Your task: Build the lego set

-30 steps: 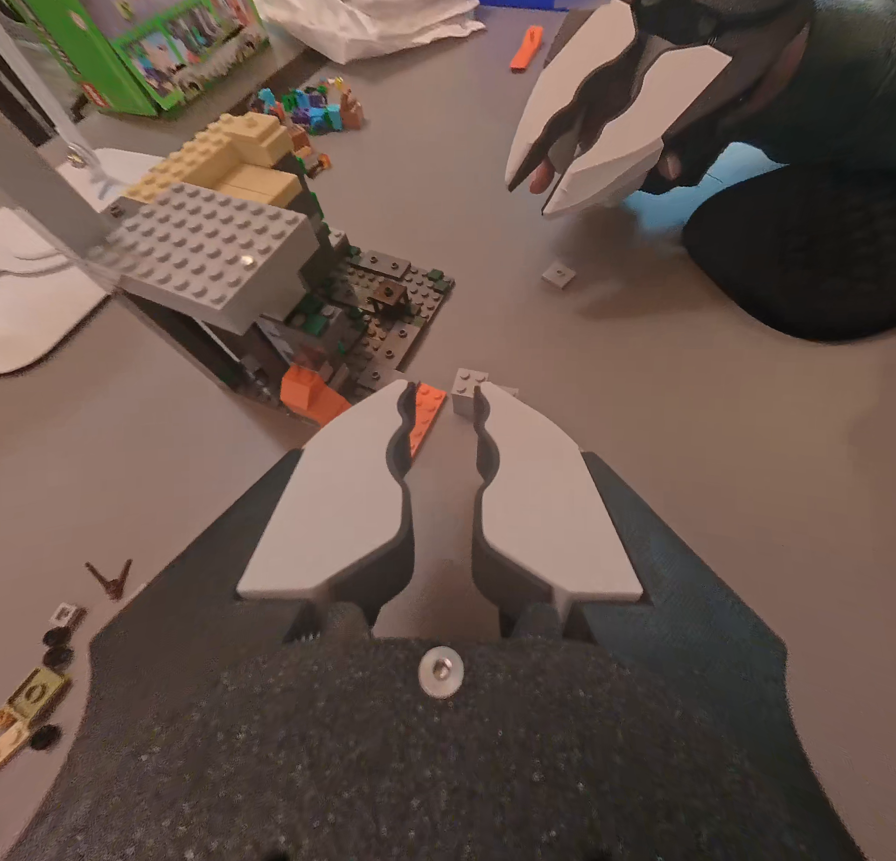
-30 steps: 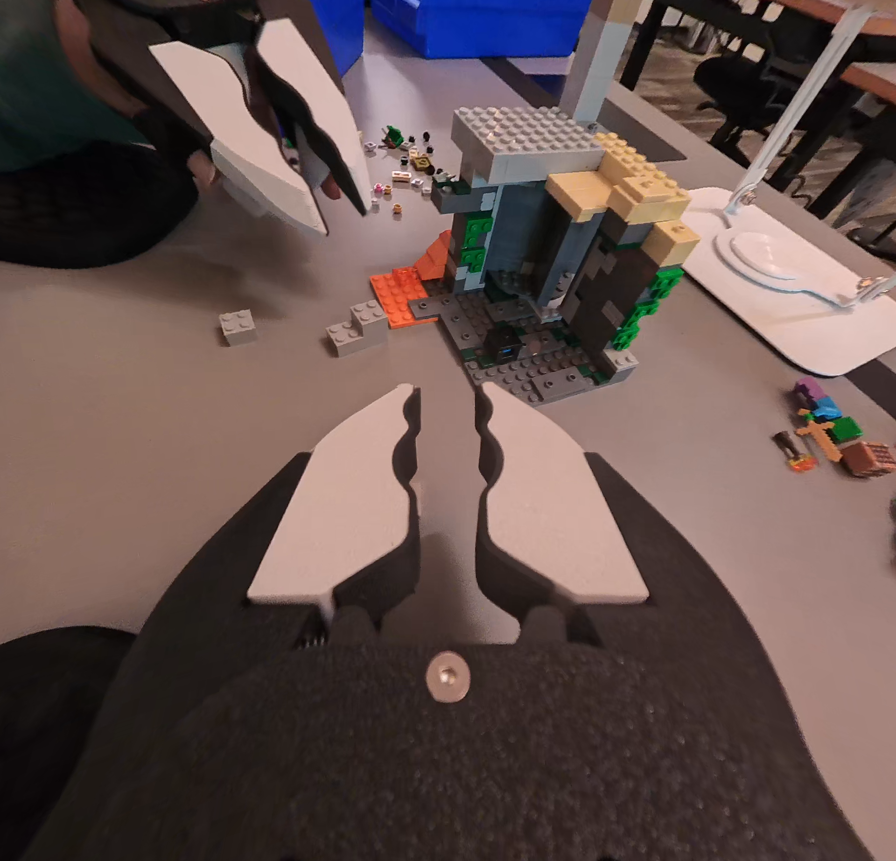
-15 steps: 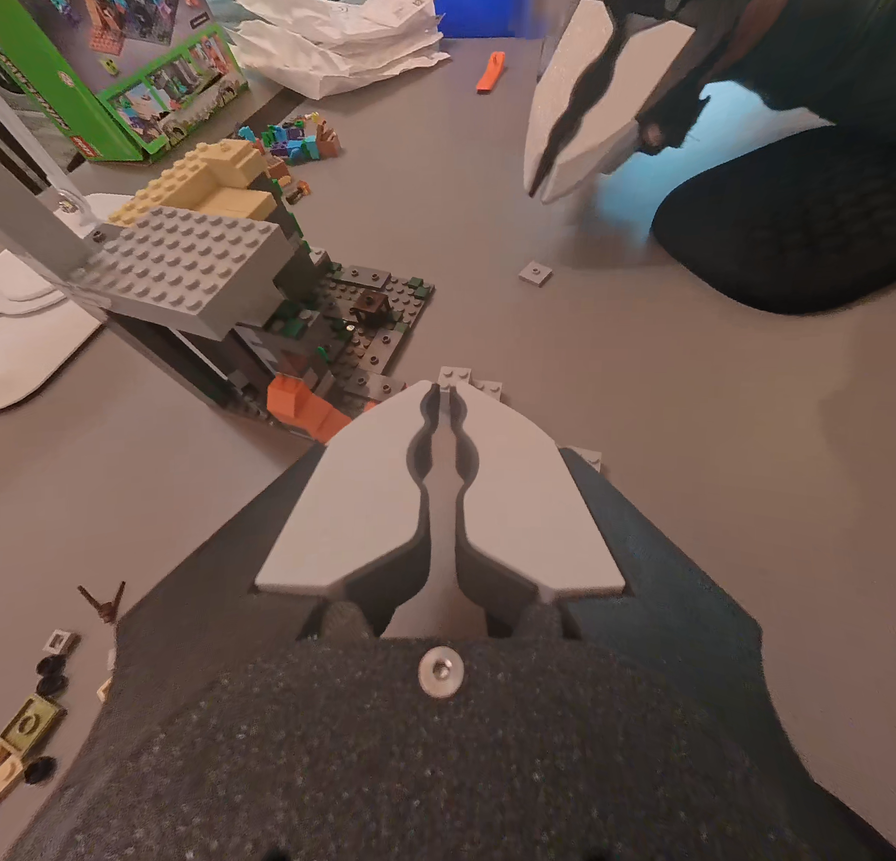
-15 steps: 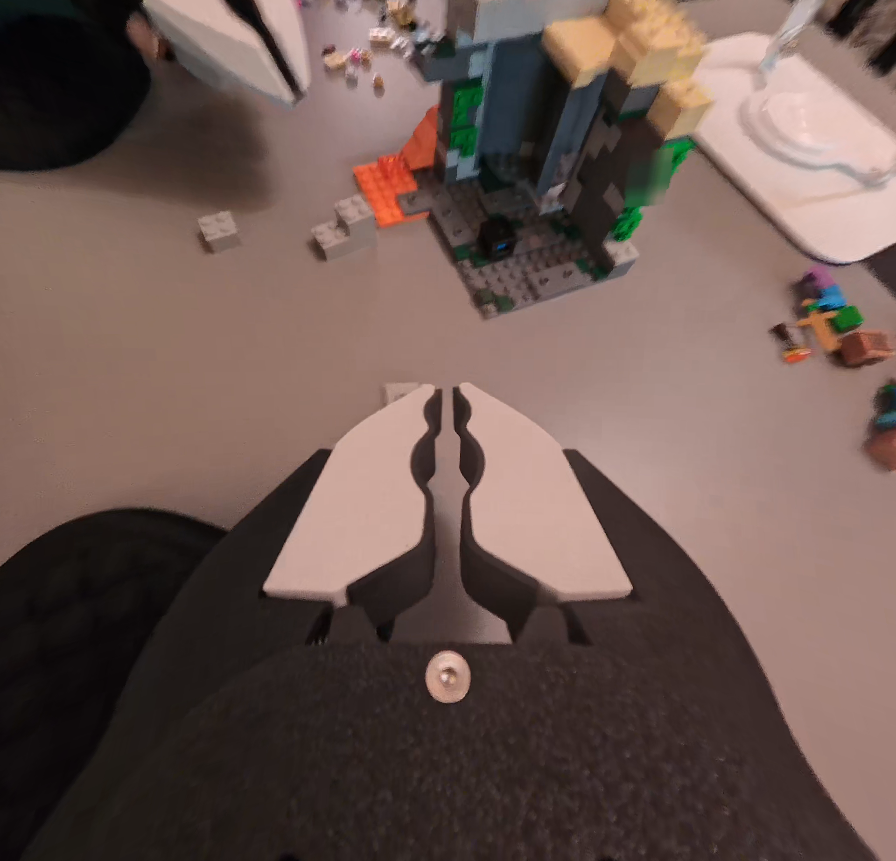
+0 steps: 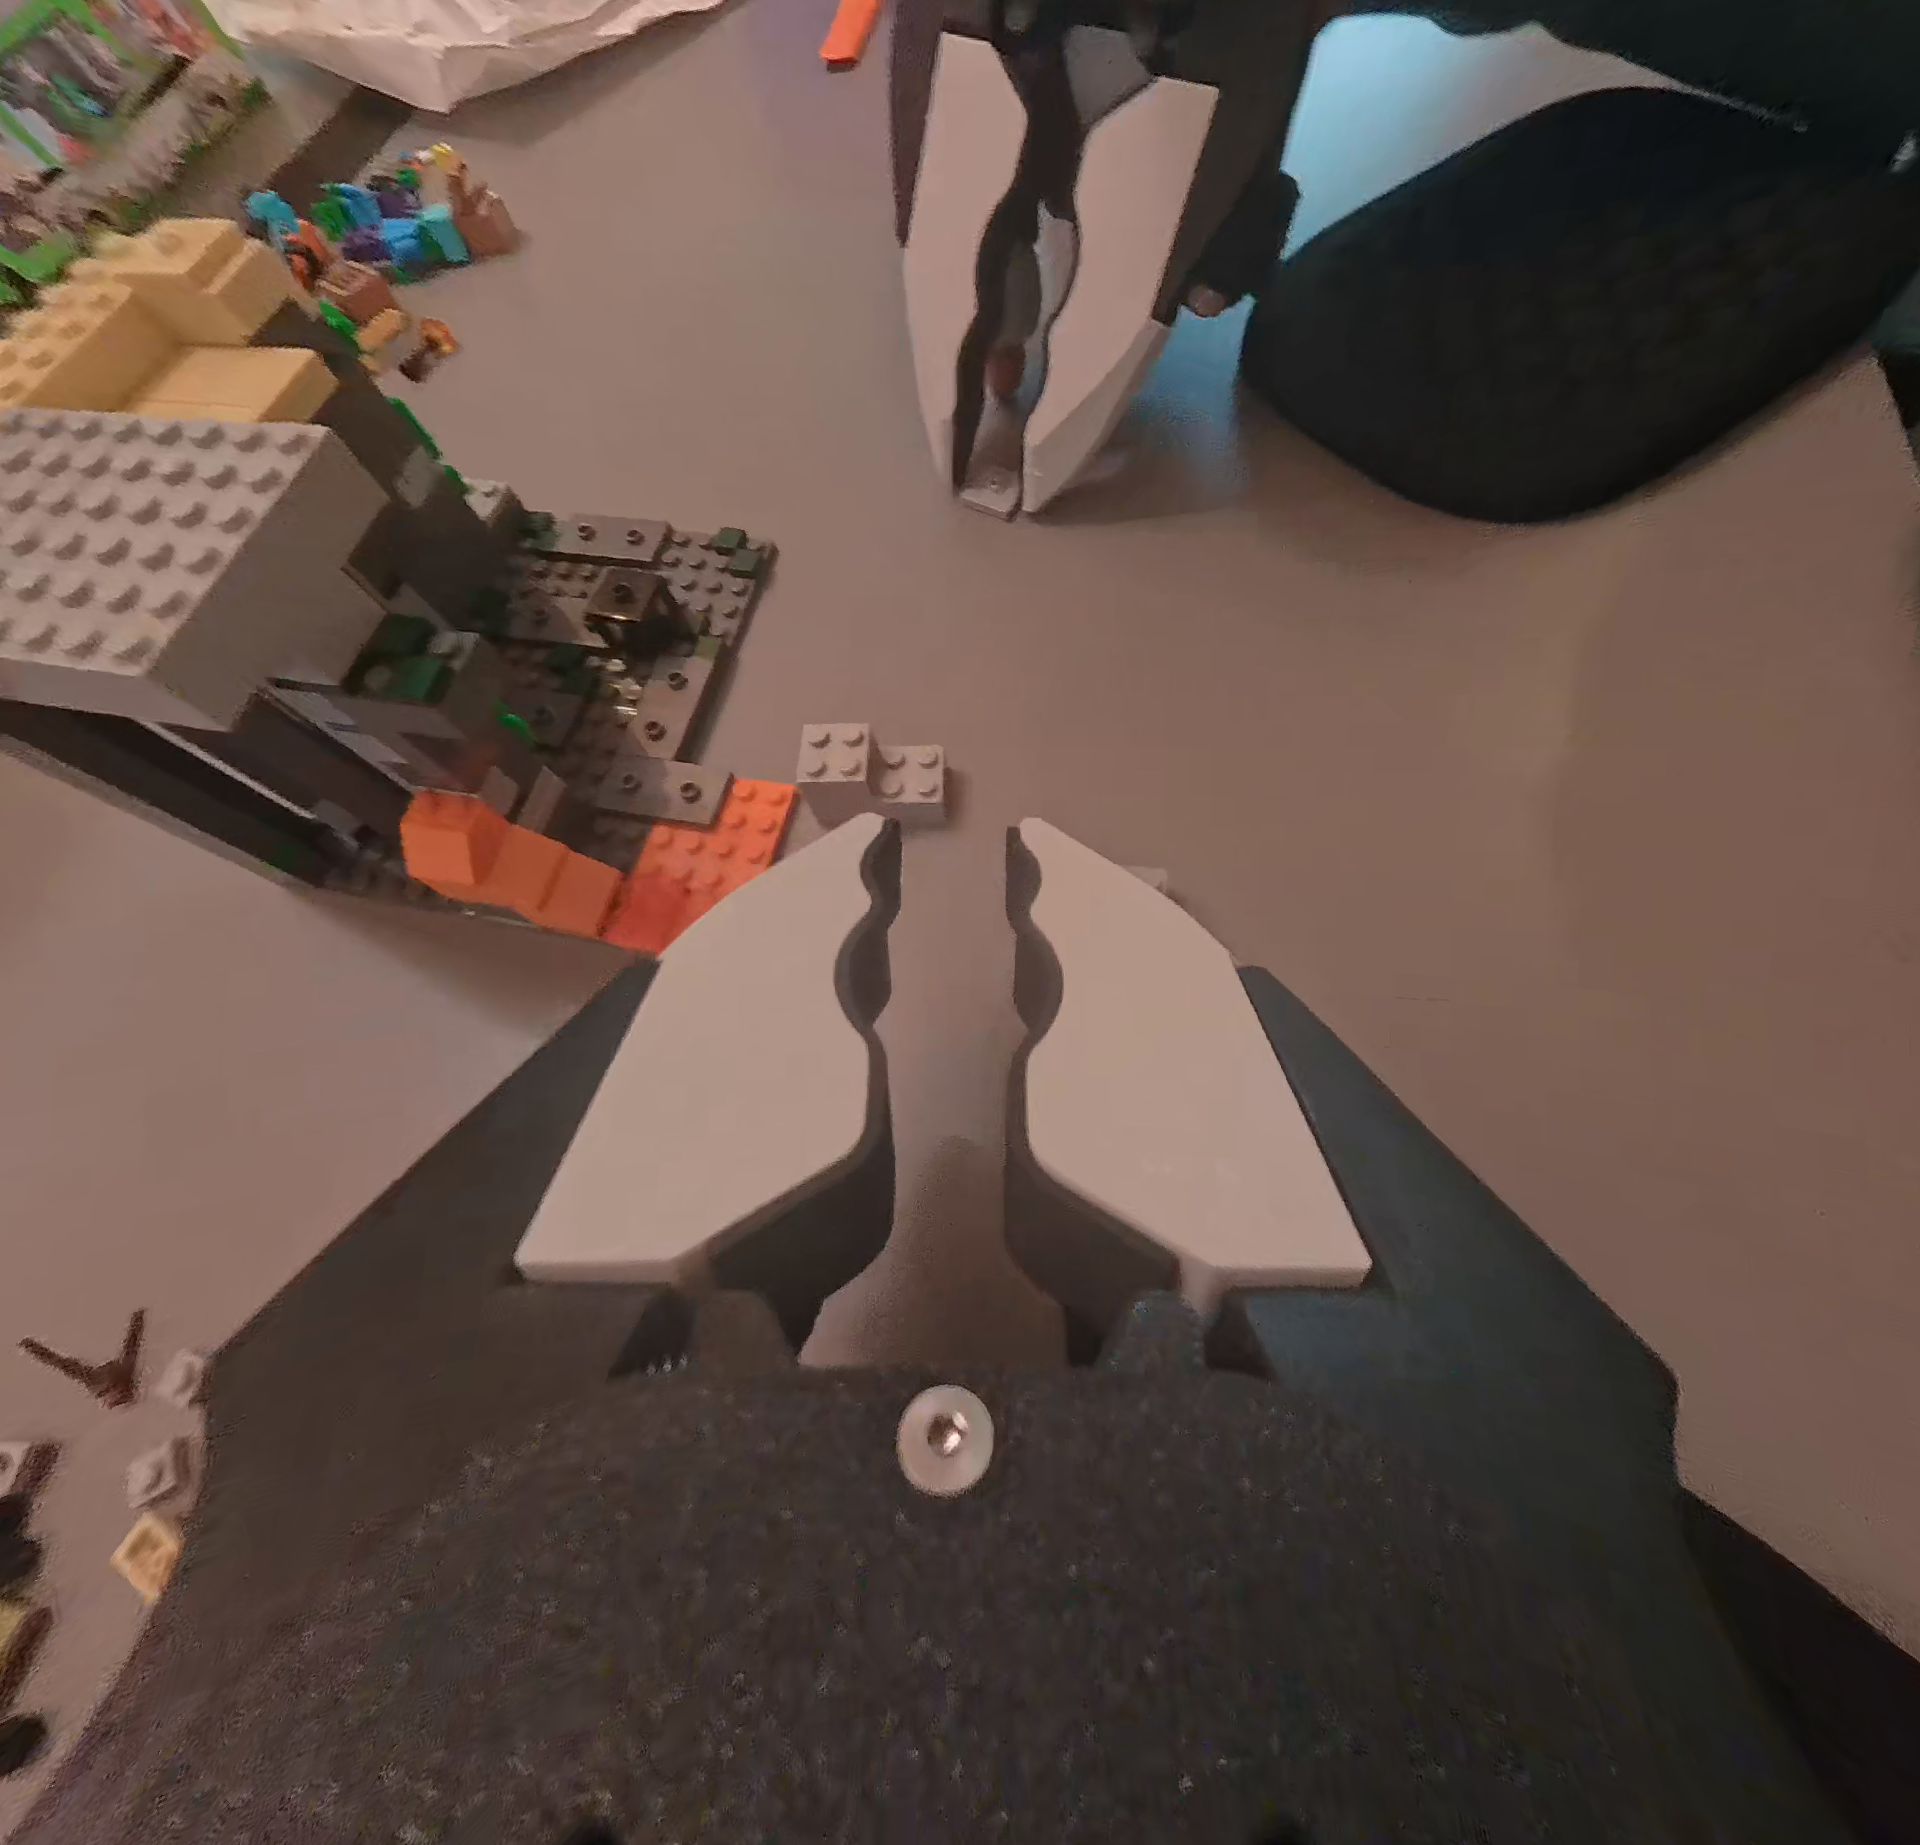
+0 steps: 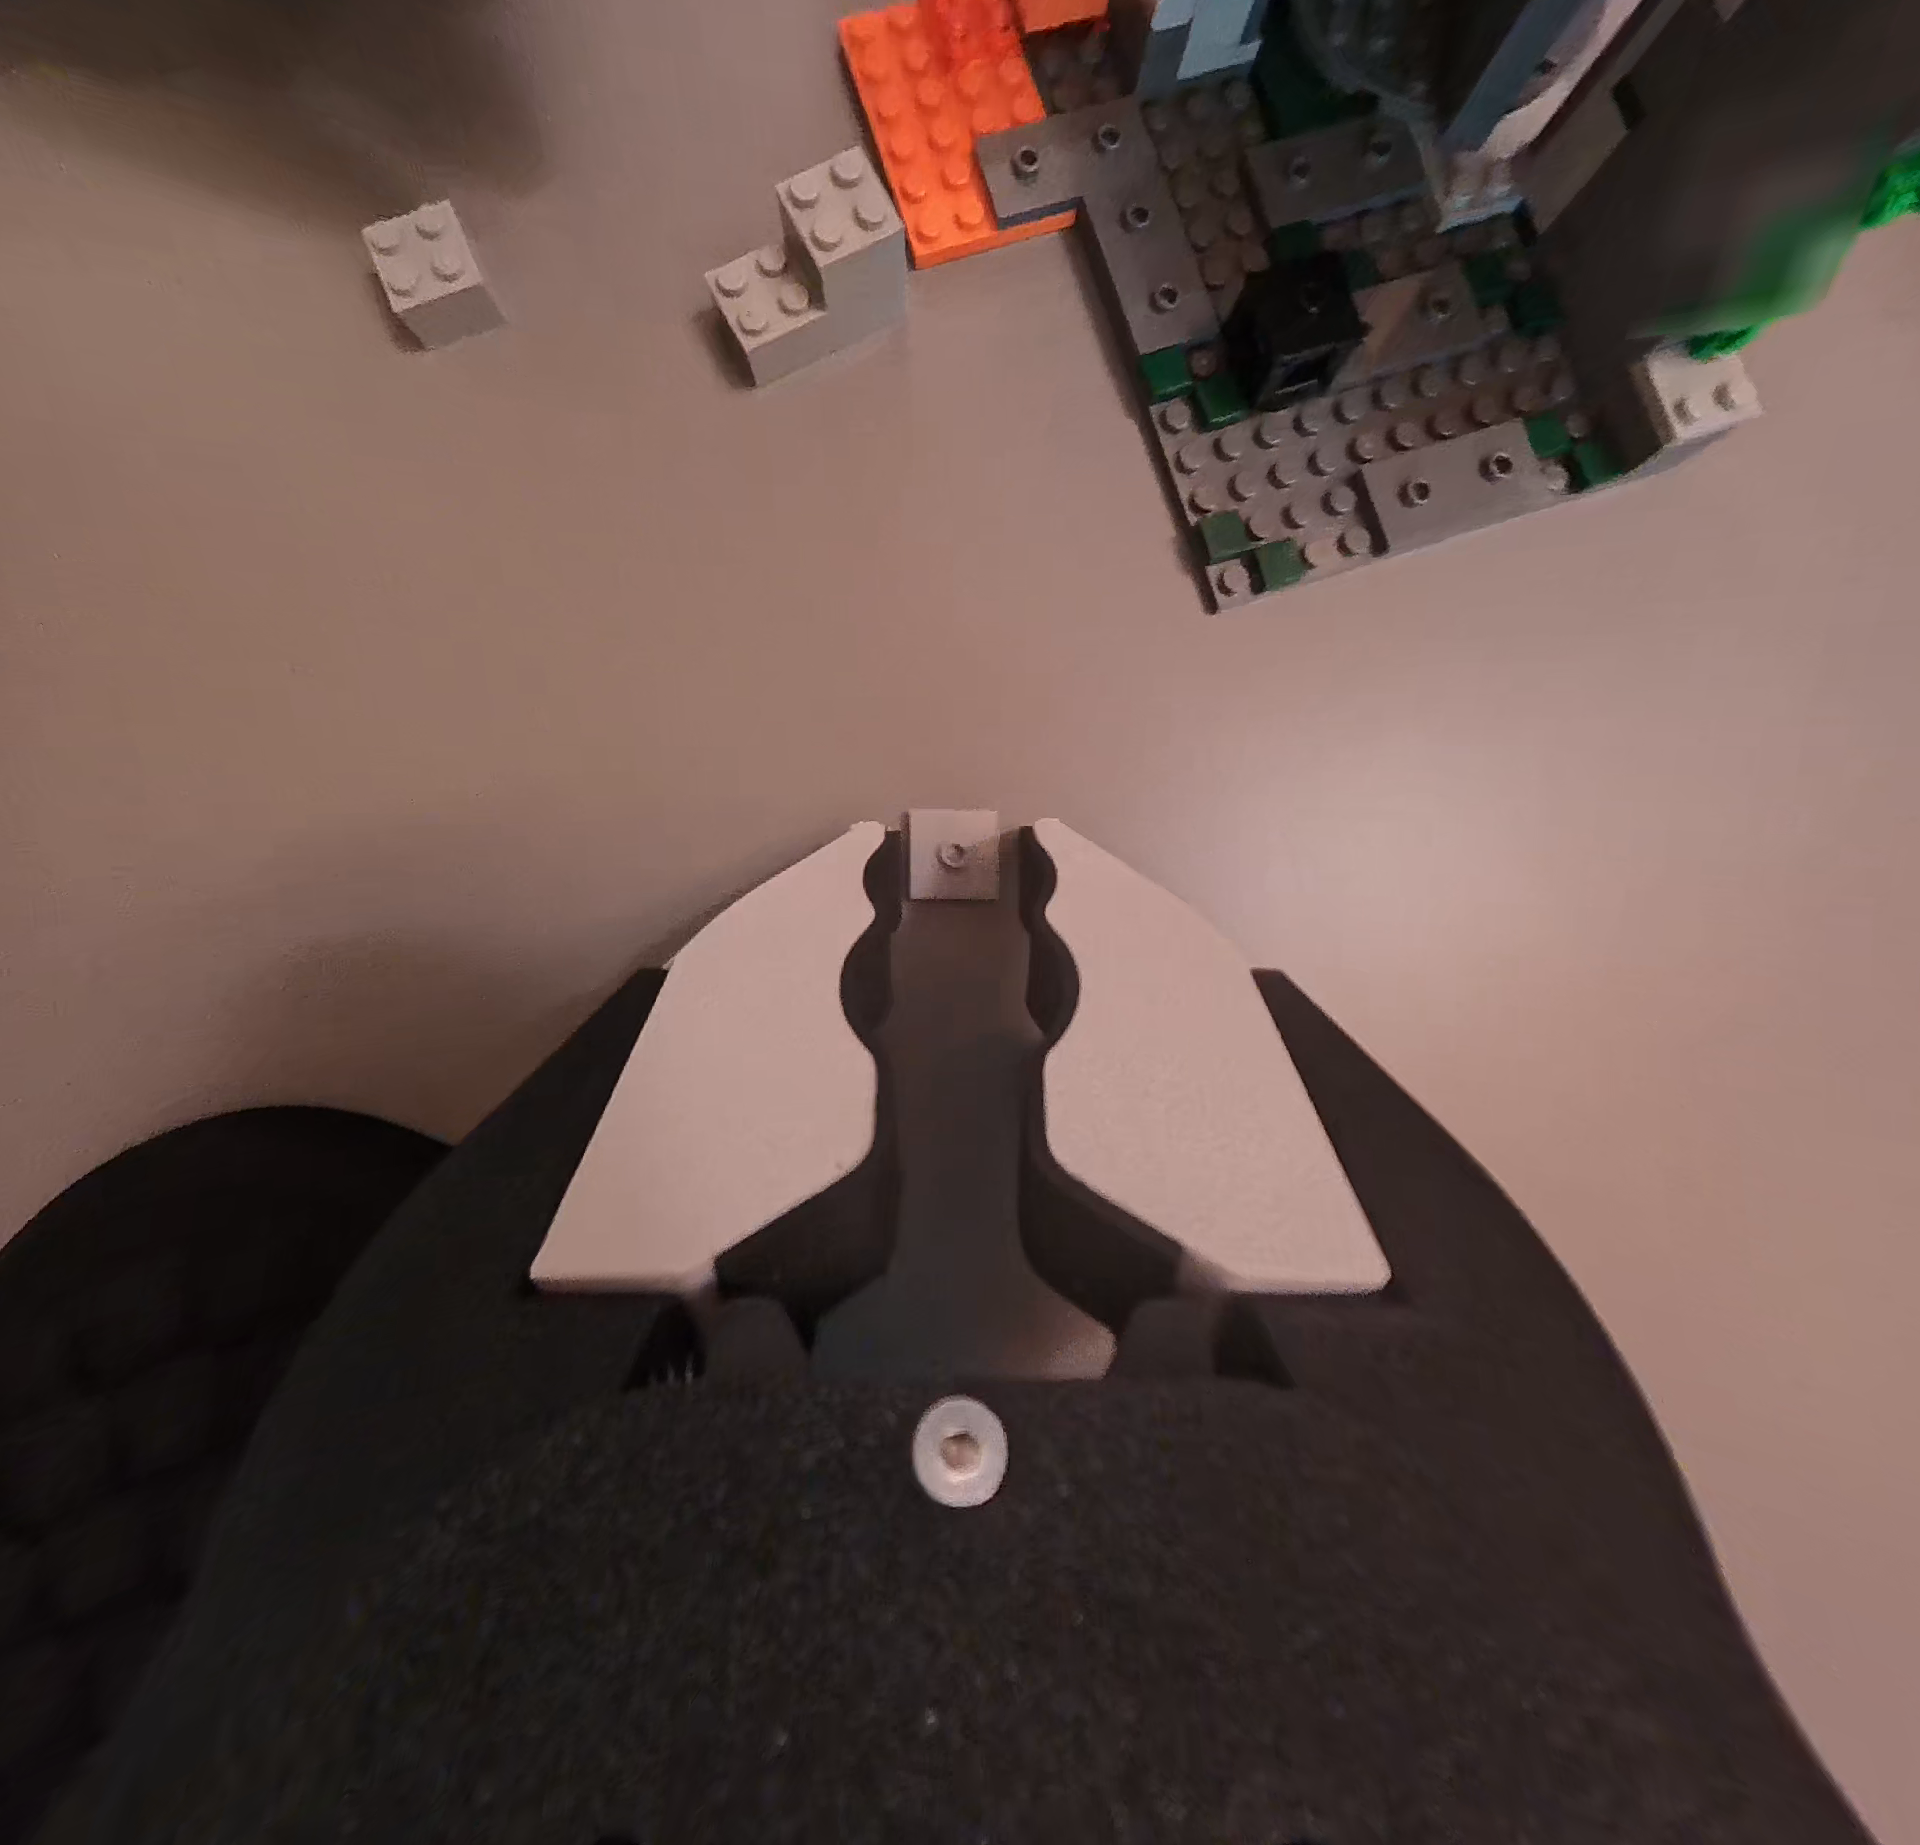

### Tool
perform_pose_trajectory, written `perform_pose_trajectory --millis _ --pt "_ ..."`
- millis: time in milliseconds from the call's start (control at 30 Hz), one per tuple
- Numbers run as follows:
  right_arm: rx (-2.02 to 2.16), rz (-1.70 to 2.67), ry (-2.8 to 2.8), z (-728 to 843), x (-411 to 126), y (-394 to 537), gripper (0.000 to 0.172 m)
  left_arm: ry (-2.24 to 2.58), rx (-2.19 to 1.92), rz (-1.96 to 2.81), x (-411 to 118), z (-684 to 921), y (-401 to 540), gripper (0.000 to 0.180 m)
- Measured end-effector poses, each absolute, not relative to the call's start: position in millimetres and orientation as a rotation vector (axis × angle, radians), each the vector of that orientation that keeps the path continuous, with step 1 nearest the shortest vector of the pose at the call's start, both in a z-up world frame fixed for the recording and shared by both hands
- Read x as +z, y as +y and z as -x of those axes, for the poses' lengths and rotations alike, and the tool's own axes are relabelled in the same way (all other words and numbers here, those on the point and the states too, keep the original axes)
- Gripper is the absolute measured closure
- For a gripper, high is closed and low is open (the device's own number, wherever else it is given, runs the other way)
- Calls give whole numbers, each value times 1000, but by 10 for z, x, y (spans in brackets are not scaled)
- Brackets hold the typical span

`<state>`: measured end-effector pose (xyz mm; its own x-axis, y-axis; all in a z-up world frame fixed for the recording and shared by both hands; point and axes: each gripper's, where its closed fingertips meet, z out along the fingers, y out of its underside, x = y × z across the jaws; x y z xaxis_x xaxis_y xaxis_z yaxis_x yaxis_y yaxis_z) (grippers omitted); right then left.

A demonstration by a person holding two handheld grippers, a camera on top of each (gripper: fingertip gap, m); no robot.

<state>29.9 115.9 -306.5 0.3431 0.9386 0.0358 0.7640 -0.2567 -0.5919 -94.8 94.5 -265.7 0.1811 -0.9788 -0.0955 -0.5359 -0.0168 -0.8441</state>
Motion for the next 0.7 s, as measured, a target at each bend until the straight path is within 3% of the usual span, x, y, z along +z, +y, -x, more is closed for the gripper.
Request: perform_pose_trajectory --millis 367,700 --pt "412 2112 -1630 -229 -3073 1160 156 1642 -788 1678 -2841 900 653 155" --pt "396 1702 -1814 592 -2763 1058 156 1597 -726 1699 -2854 918 760 158"
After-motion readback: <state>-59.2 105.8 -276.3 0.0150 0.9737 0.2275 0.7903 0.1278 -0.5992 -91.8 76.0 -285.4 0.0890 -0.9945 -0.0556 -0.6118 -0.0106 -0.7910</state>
